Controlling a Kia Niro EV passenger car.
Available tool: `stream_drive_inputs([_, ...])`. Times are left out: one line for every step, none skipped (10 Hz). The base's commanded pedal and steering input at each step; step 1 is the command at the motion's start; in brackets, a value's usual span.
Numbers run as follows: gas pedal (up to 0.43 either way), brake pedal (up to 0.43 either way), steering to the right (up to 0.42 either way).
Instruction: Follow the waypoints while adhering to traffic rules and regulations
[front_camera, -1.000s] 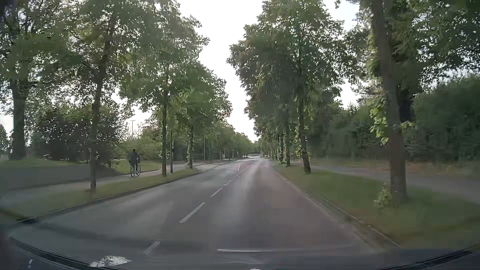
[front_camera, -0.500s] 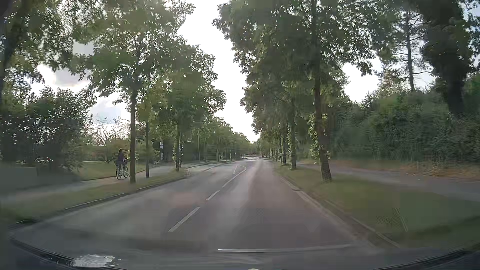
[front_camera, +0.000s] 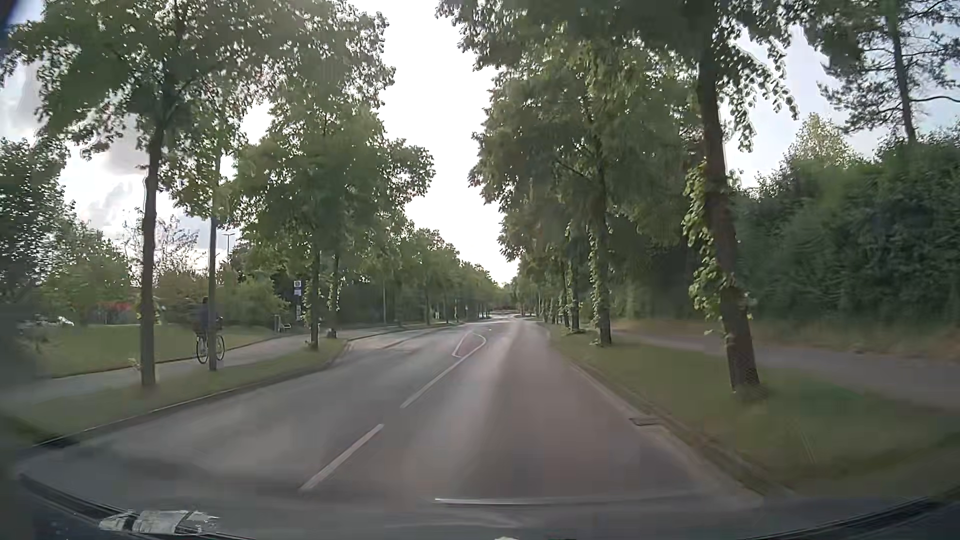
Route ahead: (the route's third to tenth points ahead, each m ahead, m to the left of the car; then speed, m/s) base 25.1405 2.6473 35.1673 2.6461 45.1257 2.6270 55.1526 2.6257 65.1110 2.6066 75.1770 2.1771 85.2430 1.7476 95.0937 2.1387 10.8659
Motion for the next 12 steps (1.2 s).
stream_drive_inputs([0.138, 0.018, 0.004])
stream_drive_inputs([0.138, 0.012, 0.004])
stream_drive_inputs([0.138, 0.012, 0.004])
stream_drive_inputs([0.138, 0.012, 0.004])
stream_drive_inputs([0.138, 0.012, 0.004])
stream_drive_inputs([0.138, 0.012, 0.004])
stream_drive_inputs([0.138, 0.012, 0.004])
stream_drive_inputs([0.138, 0.012, 0.004])
stream_drive_inputs([0.138, 0.012, 0.004])
stream_drive_inputs([0.138, 0.012, 0.004])
stream_drive_inputs([0.138, 0.012, 0.004])
stream_drive_inputs([0.138, 0.012, 0.004])
